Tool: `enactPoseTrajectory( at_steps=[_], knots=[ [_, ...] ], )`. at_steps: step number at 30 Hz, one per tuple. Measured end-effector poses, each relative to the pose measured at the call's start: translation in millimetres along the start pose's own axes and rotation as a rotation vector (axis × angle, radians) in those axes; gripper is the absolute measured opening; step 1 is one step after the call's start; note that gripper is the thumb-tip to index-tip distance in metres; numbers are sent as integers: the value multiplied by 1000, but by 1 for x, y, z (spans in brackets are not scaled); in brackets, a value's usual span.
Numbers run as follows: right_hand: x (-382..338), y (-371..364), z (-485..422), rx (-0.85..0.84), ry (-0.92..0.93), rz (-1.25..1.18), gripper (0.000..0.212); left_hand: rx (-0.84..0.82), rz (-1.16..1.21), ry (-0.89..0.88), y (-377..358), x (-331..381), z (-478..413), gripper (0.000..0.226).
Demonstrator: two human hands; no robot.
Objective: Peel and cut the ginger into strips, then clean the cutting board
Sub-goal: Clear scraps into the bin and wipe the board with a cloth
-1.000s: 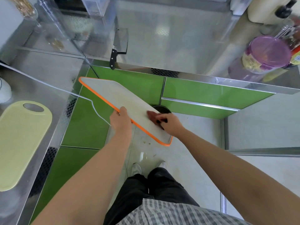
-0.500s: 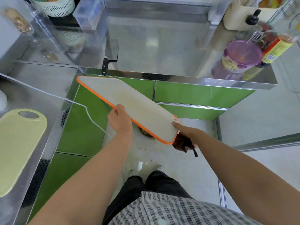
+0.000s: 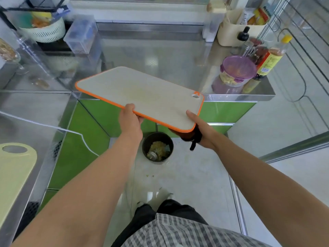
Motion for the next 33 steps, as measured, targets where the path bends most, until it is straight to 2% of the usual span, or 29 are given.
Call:
enactPoseTrajectory(
  at_steps=[3,5,8,10,13,16,18,20,24,28,31,33],
  knots=[
    [6,4,-3,-46,-37,84,52,-43,34,39,-17,-13,-3,5],
    [-1,10,-11,-32,52,28,53,-80,53,75,-28,-21,-5,4],
    [-25,16,-25,-10,130,-50,43,-99,54,123,-46,-24,-15,2],
    [-45,24,-36,45,144,-51,38,-68,-25,137,-55,-23,-30,2],
    [-74,32,-55,149,176,-9,47,26,-123,168,-62,-25,-60,20],
    [-99,40,-81,208,181,-13,58,85,-161,186,-69,-32,-87,18],
    [-117,43,-99,249,187,-60,52,83,-184,193,-81,-37,-106,17],
    [-135,40,-116,306,192,-110,36,49,-189,195,-97,-37,-129,14],
    [-168,40,-152,488,184,-218,27,-72,-195,259,-135,-33,-176,11],
    [-196,37,-183,497,235,-443,44,-111,-189,310,-167,-36,-213,13],
    [-215,33,-196,502,230,-483,22,-138,-199,321,-183,-41,-235,7],
    [-227,36,-205,538,249,-474,13,-224,-232,343,-194,-45,-247,12]
  ],
)
Point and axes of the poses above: each hand's wrist, its own z-axis away from the middle knuckle, its own y-axis out of the back of the hand, x = y × z, the point moved 2 cm from there along -z, towards the middle knuckle, and after that the axes turned 15 degrees about -y, right-handed, at the moved point
